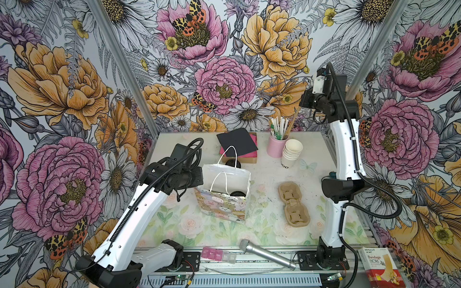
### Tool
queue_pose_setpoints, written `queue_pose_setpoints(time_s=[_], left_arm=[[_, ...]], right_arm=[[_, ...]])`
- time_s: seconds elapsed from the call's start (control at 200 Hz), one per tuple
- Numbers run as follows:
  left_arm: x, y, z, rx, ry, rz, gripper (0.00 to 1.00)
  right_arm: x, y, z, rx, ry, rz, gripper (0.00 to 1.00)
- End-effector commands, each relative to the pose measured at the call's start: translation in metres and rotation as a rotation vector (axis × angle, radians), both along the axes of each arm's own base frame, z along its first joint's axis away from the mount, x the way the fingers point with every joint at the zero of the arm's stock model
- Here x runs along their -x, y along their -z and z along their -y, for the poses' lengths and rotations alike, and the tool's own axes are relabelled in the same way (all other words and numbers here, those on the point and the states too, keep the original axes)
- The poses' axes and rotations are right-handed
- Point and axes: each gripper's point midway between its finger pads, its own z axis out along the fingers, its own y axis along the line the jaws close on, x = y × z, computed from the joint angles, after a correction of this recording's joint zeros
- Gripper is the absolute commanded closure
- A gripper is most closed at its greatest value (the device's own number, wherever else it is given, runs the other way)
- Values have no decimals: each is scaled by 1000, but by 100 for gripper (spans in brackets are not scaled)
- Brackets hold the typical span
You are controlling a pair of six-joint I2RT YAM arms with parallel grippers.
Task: Pack a coffee takeout order
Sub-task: Pick up the straw from the storage cup, then place the straw in the takeout bag.
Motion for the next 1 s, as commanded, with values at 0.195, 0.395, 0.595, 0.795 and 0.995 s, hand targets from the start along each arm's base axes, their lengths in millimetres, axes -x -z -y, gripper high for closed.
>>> queue_pose_setpoints(time_s=[0.195, 0.395, 0.595, 0.795, 0.995], left_arm=[[0, -6, 2, 22, 4, 31, 100], [1, -7, 5, 27, 17, 32, 100], [1, -9, 6, 30, 23, 37, 100], [3, -9, 5, 32, 24, 41, 100], [6, -9, 4, 37, 18, 44, 100]], right_arm=[[59, -66, -25, 2, -69, 135, 100], [89, -90, -45, -29, -118, 181, 100], [124, -107, -80, -60, -195, 207, 100], [154, -114, -122, -110, -295, 207, 100], [182, -125, -156, -188, -375, 203, 100]])
